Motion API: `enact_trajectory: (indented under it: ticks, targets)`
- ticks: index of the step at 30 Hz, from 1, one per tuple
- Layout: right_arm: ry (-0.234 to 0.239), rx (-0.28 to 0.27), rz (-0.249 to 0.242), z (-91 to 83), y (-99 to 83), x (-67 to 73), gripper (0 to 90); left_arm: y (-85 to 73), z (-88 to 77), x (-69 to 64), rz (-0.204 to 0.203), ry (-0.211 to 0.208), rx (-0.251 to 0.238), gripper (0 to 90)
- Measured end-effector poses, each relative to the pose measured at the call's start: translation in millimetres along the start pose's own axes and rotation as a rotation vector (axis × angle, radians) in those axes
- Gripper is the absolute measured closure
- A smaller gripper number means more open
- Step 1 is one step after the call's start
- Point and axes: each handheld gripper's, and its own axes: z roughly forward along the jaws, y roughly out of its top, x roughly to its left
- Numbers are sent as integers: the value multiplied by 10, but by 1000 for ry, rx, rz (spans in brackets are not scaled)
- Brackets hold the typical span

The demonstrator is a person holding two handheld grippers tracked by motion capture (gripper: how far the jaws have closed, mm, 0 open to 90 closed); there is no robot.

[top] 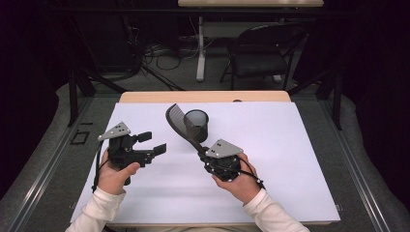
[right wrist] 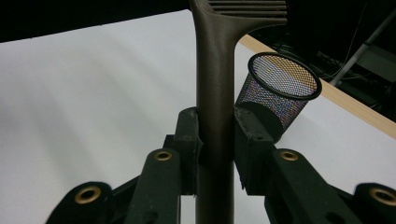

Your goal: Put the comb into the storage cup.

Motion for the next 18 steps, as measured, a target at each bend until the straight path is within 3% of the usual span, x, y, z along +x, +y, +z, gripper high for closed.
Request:
enact_trajectory:
  ticks: [6, 18]
  targets:
    - [-3, -16, 6, -3, -19, 6, 728, 63, 16, -2, -7, 1, -8, 200]
    - [-9, -44, 4, 1, -54, 30, 728, 195, 80, 7, -75, -26, -39, 251]
